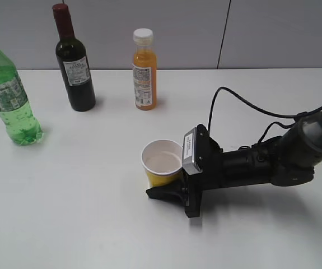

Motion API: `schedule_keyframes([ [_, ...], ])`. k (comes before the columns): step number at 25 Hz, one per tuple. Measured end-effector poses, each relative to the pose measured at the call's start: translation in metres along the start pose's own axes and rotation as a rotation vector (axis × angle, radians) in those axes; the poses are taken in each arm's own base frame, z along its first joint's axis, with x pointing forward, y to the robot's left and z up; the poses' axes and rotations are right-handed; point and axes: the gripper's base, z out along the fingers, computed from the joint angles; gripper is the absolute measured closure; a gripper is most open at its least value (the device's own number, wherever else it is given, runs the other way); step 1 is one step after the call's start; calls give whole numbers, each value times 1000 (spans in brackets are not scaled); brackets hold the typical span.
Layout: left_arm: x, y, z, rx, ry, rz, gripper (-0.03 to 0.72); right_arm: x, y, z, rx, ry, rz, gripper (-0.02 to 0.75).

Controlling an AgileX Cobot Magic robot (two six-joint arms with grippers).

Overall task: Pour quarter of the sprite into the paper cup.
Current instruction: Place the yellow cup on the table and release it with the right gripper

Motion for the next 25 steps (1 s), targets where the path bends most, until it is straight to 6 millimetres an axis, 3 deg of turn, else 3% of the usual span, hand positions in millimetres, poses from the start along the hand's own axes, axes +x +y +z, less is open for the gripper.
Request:
schedule_keyframes([
  [4,0,0,0,0,0,0,106,0,-3,1,14,-7,7,272],
  [7,0,0,0,0,0,0,106,0,-5,1,33,-7,17,136],
  [9,0,0,0,0,0,0,106,0,-5,1,38,-9,20,92],
  [16,0,0,0,0,0,0,106,7,-10,-10,70,-3,50,86],
  [25,0,0,0,0,0,0,106,17,0,-55,122,29,111,96],
])
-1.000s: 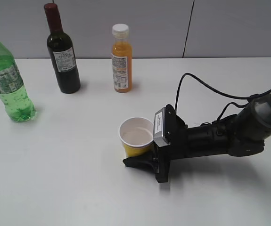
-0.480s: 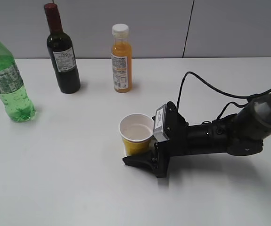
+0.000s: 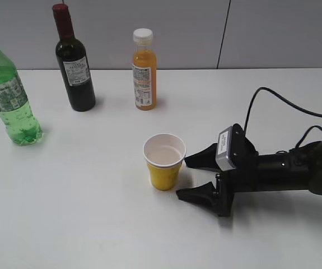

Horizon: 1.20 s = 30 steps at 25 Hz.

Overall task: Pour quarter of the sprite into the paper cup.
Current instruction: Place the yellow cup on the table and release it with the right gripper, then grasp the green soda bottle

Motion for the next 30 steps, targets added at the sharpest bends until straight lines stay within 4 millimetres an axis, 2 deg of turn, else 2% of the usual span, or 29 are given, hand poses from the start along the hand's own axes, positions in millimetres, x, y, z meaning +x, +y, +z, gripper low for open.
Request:
schedule_keyframes([
  [5,0,0,0,0,0,0,106,-1,1,-22,60,6,19,105],
  [9,0,0,0,0,0,0,106,-20,-8,-33,161,-18,-2,115],
  [13,0,0,0,0,0,0,106,-34,-24,-45,354,-2,48,124],
  [22,0,0,0,0,0,0,106,-55,-57,-82,771,175,297,141],
  [27,0,0,0,0,0,0,106,-77,-64,-93,859,348,367,145],
  [30,0,0,0,0,0,0,106,-98,-65,-105,916,389,432,145],
])
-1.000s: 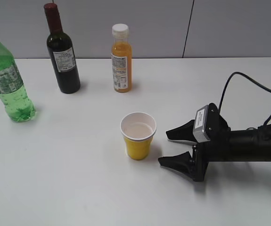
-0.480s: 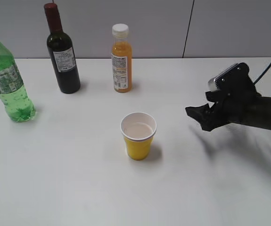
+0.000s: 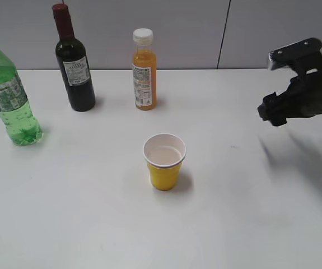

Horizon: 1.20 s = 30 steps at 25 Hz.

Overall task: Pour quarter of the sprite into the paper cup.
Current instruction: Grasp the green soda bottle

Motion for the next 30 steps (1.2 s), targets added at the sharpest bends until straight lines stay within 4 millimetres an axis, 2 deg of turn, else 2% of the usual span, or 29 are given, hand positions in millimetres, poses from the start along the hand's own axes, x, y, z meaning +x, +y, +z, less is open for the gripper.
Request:
schedule_keyframes([
  [6,0,0,0,0,0,0,106,-22,-13,-49,74,139,69,145],
  [12,0,0,0,0,0,0,106,-17,-8,-91,13,272,89,145],
  [15,0,0,0,0,0,0,106,-15,-7,-109,3,285,99,145],
  [18,0,0,0,0,0,0,106,-7,-6,-121,-2,293,107,145],
  [23,0,0,0,0,0,0,106,19,-10,-143,1,330,170,146],
  [27,0,0,0,0,0,0,106,34,-8,-176,6,268,205,146],
  [30,0,0,0,0,0,0,106,52,-3,-196,6,227,211,146],
])
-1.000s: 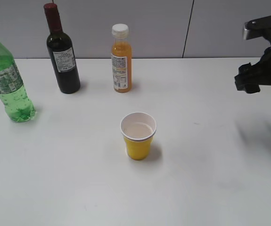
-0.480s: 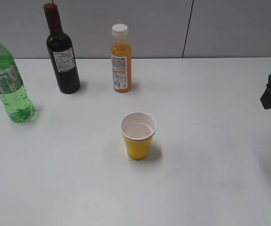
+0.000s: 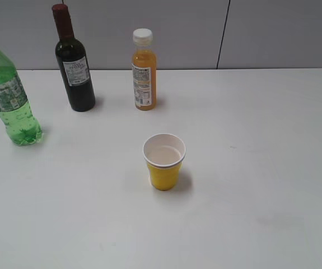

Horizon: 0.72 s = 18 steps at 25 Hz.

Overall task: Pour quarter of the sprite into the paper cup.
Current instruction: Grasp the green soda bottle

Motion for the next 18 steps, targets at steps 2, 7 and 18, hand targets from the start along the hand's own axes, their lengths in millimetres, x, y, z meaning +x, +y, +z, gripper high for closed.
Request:
schedule_keyframes([
  [2,0,0,0,0,0,0,106,19,0,-5,0,-12,0,146],
  [7,0,0,0,0,0,0,106,60,1,-8,1,-38,0,146],
  [18,0,0,0,0,0,0,106,106,2,-35,3,-206,0,147],
])
